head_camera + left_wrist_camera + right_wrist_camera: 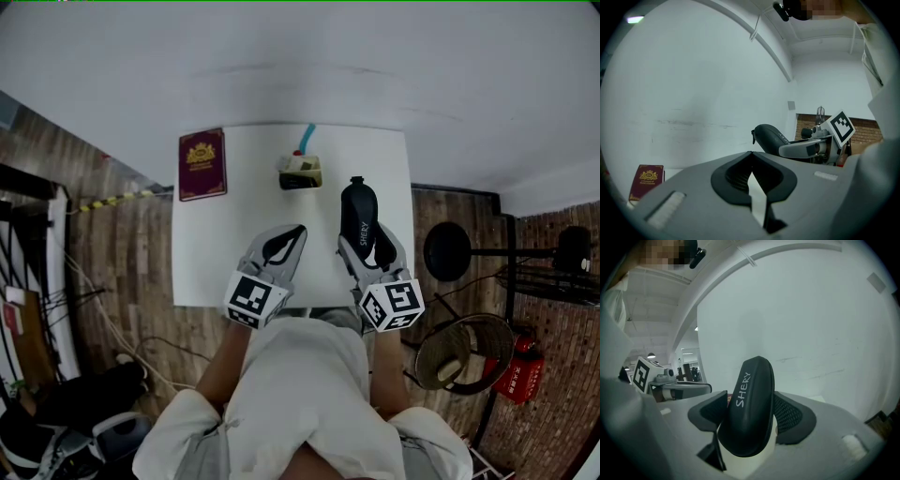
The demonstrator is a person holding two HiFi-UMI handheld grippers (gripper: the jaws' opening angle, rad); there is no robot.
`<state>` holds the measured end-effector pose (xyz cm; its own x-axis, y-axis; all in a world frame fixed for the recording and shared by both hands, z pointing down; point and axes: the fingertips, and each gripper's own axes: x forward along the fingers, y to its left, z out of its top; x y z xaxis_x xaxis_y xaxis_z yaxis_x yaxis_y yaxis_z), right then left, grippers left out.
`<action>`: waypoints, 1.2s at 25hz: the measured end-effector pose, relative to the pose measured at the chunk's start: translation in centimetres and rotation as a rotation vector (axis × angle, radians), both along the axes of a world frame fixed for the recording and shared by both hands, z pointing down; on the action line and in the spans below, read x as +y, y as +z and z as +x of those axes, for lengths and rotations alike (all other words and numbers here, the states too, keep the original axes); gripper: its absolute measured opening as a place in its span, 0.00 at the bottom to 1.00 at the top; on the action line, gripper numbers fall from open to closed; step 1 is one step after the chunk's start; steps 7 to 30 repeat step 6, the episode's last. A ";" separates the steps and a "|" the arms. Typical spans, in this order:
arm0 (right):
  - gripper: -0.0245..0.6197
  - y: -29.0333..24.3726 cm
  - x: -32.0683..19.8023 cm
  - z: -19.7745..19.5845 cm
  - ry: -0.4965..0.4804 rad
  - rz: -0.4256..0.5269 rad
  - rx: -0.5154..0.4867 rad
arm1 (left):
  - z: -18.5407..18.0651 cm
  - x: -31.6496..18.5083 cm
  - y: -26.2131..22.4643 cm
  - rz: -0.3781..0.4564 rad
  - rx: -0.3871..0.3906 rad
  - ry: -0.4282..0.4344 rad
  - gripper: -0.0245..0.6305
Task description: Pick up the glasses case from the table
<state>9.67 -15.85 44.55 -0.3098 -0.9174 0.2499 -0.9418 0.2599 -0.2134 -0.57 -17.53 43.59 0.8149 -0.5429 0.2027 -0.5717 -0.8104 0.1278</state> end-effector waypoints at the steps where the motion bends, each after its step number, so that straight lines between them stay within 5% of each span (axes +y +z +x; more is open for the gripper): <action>1: 0.52 0.0 0.0 -0.1 0.000 -0.001 0.001 | 0.0 0.0 -0.1 0.003 0.004 0.001 0.06; 30: 0.52 -0.2 0.2 -0.4 -0.002 -0.002 0.005 | -0.3 0.1 -0.5 0.014 0.013 -0.003 0.06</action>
